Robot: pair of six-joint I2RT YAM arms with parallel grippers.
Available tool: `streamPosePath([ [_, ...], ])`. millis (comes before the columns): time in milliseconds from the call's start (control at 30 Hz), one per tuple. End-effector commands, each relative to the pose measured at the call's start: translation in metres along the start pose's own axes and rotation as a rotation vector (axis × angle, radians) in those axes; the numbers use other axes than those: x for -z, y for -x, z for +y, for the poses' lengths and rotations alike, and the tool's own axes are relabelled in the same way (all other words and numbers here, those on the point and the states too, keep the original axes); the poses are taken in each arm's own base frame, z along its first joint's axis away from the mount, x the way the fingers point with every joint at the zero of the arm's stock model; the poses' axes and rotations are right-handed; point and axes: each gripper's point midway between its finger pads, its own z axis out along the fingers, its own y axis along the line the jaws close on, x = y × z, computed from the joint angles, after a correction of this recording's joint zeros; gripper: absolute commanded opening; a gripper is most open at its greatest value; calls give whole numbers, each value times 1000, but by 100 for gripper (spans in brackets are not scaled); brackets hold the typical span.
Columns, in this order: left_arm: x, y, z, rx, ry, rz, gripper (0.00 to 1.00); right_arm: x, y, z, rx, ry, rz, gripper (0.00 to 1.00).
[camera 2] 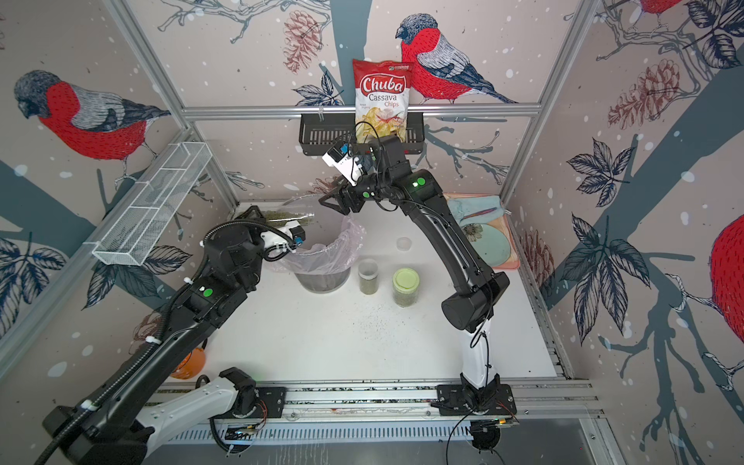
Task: Empty moldy mung beans from jars
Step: Pour the moldy mung beans from the jar into the trash bin.
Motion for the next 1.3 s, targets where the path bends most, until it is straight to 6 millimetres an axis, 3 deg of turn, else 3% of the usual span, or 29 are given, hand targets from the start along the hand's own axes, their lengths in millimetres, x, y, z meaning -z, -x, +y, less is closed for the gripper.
streamPosePath([
  [0,-1,4,11,-35,52,-31,37,-3,3,8,52,43,-11,71],
  [333,-7,-2,5,-133,32,-12,37,-8,3,10,93,51,-18,71],
  [633,-18,4,-1,-172,7,-18,37,-33,-9,-2,78,48,-4,70],
  [867,-25,12,7,-197,-1,-42,37,-40,-13,2,113,67,5,70],
  [1267,-28,18,1,-212,-13,-63,37,-58,-21,19,145,88,41,63],
])
